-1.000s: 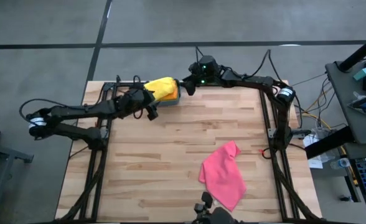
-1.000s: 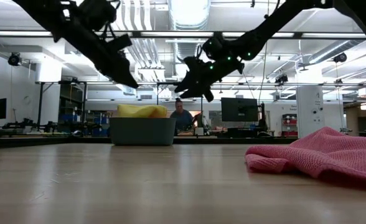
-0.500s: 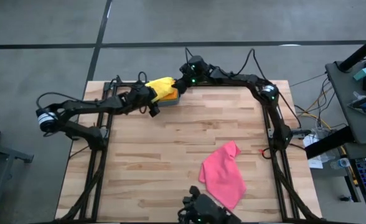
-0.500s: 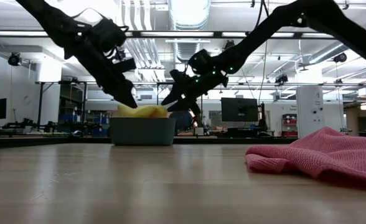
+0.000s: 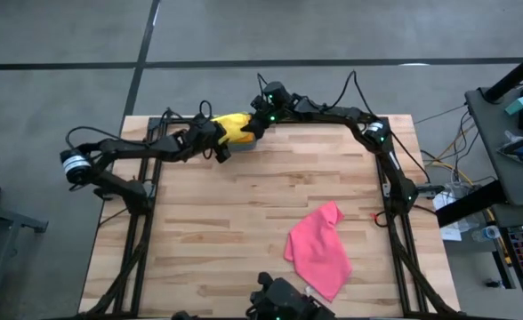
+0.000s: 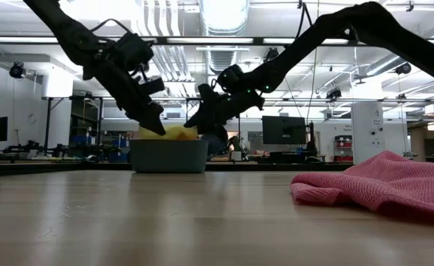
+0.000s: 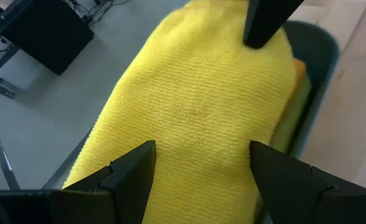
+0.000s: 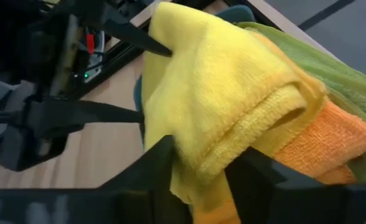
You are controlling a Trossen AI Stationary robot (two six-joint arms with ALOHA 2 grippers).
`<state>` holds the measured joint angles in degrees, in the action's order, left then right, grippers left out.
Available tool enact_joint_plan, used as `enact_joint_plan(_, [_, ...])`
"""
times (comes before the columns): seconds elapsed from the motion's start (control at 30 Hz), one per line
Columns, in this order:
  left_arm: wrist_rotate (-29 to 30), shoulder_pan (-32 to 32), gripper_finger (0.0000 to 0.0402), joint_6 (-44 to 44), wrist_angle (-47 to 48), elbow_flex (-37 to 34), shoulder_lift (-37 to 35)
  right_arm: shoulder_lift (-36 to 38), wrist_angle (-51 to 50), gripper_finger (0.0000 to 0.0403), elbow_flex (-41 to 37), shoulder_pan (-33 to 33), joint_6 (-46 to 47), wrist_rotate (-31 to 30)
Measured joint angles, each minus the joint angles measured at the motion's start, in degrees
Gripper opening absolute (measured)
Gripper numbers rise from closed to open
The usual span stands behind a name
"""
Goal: Fold microfiber towels
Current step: Put the yellow towel into the bin
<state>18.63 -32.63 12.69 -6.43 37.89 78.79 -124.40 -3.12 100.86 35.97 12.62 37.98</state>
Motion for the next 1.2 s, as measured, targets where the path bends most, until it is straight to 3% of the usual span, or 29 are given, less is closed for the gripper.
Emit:
enact_joint_plan(0.23, [0.0, -1.5, 0.0244, 0.1, -1.0, 0.0, 2.4, 0.6, -1.0, 0.0019, 0.0, -0.3, 0.0, 0.1])
enact_joint_plan(0.6, [0.0, -2.3, 0.0244, 0.2, -2.4, 0.5, 2.6, 3.8, -10.0, 0.0013, 0.0, -1.5, -3.3, -1.1])
enact_joint_plan(0.73, [0.1, -2.3, 0.0244, 0.0, -2.0, 0.5, 2.6, 3.6, -10.5, 0.0013, -0.1, -2.4, -3.5, -8.3])
enact_joint_plan(0.83, [0.1, -2.3, 0.0244, -0.3, -0.4, 0.4, 2.6, 3.6, -10.5, 0.0023, -0.1, -2.6, -4.3, -14.4])
enact_joint_plan(1.2, [0.2, -2.3, 0.0244, 0.2, 4.3, 0.6, -1.7, 4.3, -12.7, 0.0139, -0.1, -2.1, -5.0, -15.1])
